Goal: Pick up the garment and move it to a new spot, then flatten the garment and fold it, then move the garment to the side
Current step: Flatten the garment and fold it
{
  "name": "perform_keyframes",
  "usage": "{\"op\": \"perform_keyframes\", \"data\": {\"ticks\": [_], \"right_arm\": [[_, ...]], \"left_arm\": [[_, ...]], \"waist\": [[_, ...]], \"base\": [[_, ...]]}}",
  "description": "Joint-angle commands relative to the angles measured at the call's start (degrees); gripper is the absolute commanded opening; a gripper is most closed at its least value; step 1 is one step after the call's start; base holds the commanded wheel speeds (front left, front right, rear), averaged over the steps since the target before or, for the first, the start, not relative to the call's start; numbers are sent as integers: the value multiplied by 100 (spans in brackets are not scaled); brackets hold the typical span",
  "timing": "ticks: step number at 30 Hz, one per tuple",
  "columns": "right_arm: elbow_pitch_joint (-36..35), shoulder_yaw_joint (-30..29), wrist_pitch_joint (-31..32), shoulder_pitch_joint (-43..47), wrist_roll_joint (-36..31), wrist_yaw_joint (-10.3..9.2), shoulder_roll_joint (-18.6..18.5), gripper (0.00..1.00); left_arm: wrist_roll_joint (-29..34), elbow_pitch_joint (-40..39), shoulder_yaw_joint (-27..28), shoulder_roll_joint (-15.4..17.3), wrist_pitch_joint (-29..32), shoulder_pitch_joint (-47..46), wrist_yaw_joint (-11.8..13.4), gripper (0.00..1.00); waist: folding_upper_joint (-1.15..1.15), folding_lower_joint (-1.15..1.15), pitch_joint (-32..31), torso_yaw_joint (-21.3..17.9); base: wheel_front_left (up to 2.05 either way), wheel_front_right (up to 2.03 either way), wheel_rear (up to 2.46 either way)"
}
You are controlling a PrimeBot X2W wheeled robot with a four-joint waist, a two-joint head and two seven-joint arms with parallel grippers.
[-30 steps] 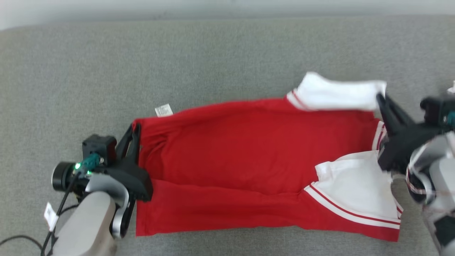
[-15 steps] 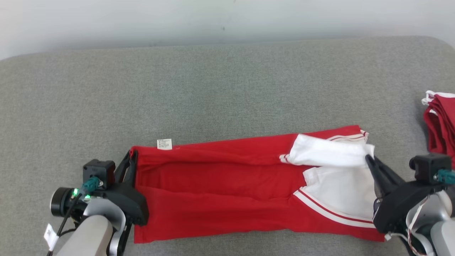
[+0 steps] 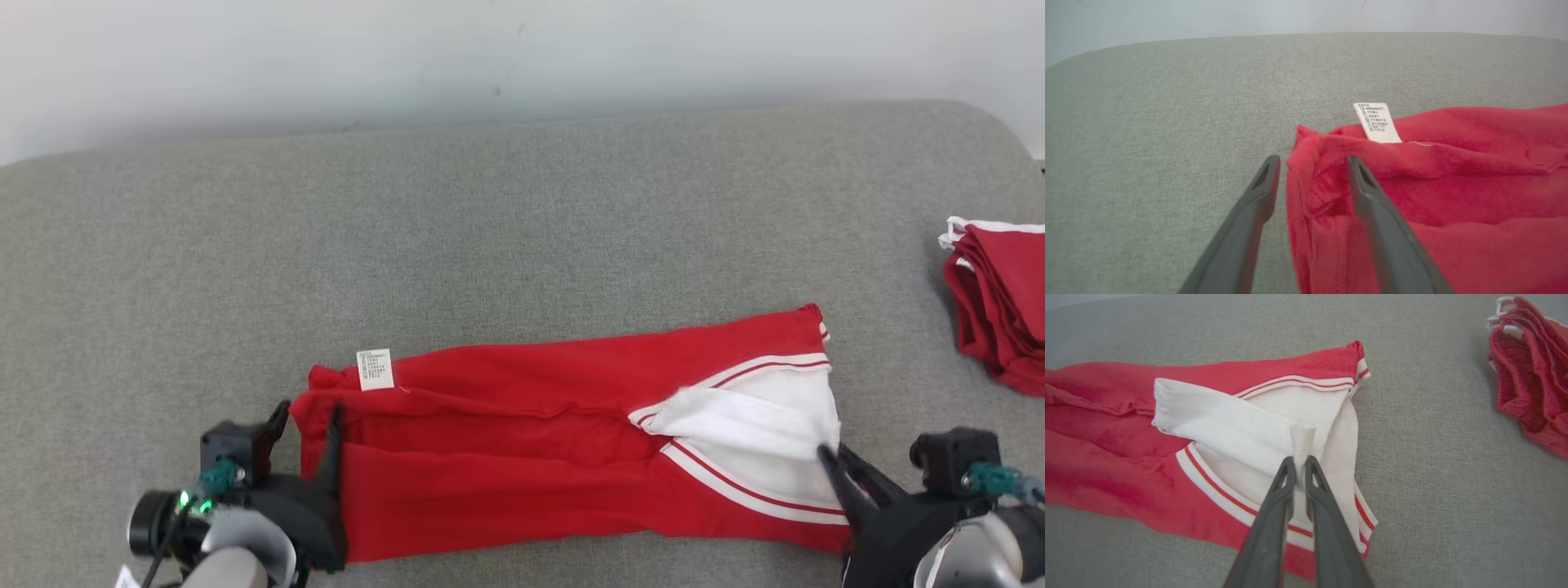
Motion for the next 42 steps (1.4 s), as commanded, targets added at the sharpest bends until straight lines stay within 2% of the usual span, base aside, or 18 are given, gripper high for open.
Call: {"op": "perform_keyframes", "data": {"ticks": [1,6,11,15,20,23,29,35,42], "right_arm": [[-12,10,44,115,-65,-19,39,100],[-53,41,153,391,-112,-19,19,100],[-173,-162,158,602,-119,-19,63,100],[-276,-353,187,707,-85,-19,132,100],[-192,-507,241,649,10,-19,198,100],[83,-625,285,462,237,-18,297,100],[913,-727,329,-114,388,-18,191,100],[1900,-686,349,-864,466,-18,82,100],[2662,-391,552,-1501,524,-18,-46,100]], "left_arm": [[-62,0,26,-33,-65,178,50,100],[-324,-214,276,-152,-245,637,125,100],[-254,-951,833,-225,-329,1225,145,100],[50,-1830,1509,-420,-328,1927,47,100],[422,-2381,2050,-651,-329,2430,-169,100],[682,-2646,2425,-832,-328,2665,-346,100],[1189,-2891,2927,-1111,-324,2874,-653,100],[1481,-2835,3206,-1271,-324,2710,-855,100],[1555,-2744,3344,-1341,-325,2498,-1002,100]], "waist": [[0,0,-70,2],[0,0,-280,19],[0,0,-527,51],[0,0,-710,78],[0,0,-827,104],[0,0,-845,106],[0,0,-735,165],[0,0,-538,328],[0,0,-304,473]], "base": [[0,0,0],[0,0,0],[0,0,0],[0,0,0],[0,0,0],[0,0,0],[0,0,0],[0,0,0],[0,0,0]]}}
